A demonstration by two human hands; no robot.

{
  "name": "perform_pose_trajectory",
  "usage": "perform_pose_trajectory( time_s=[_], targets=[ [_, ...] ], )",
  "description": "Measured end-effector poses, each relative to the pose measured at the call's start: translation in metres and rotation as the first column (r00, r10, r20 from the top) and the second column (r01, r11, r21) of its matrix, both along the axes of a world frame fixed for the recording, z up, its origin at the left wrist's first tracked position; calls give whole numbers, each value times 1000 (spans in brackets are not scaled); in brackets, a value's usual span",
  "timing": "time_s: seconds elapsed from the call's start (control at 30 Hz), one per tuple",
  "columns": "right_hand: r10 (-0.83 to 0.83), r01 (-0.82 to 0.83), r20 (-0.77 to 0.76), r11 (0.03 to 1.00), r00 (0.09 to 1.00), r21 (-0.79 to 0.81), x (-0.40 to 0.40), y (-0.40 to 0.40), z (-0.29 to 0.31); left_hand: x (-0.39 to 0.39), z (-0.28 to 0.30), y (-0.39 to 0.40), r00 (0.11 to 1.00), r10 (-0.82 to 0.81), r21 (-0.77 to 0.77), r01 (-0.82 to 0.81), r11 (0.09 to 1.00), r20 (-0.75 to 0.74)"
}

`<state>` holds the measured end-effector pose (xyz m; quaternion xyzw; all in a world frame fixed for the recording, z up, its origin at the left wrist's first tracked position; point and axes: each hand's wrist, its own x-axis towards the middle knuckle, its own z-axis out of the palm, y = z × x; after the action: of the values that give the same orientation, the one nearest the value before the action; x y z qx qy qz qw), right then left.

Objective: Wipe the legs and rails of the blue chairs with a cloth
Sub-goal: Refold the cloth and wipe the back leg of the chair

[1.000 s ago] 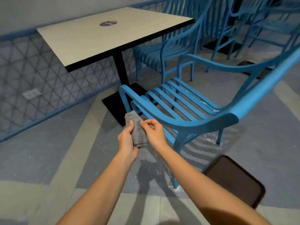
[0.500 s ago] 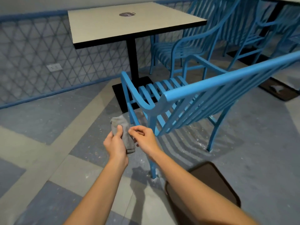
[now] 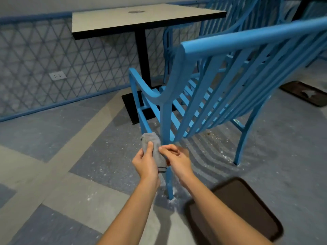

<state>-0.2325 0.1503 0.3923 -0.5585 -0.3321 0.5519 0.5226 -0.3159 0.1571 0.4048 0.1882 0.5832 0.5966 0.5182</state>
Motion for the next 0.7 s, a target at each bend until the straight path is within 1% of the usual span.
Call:
perform_pose_trajectory(
  time_s=[0.1,0.17,0.27,0.37,0.47,0.57,0.63,0.7],
  targets=[
    [-4,5,-8,993,1000,120,6,7,-12,1,-17,5,999,15,27,-17,999,45],
    [6,-5,-3,985,1000,170,11,11,-20,2,-26,6,998,28,46,-31,998,57],
    [32,-43,44,963,999,265,13,18,-36,-3,-33,12,992,38,53,-44,998,119],
    [54,-89,102,920,993,381,13,30,-49,-10,-42,17,981,18,101,-38,994,196],
    [-48,-3,84,856,995,516,17,43,-58,-7,-50,19,959,-26,132,-12,991,283],
    [-165,75,85,774,983,629,23,53,-72,-2,-56,18,950,-58,161,9,987,306],
    [-216,147,30,754,976,640,25,56,-79,0,-60,17,949,-99,205,37,978,301],
    [-186,194,-77,777,980,598,27,57,-86,0,-66,15,956,-118,254,47,966,270]
  ],
)
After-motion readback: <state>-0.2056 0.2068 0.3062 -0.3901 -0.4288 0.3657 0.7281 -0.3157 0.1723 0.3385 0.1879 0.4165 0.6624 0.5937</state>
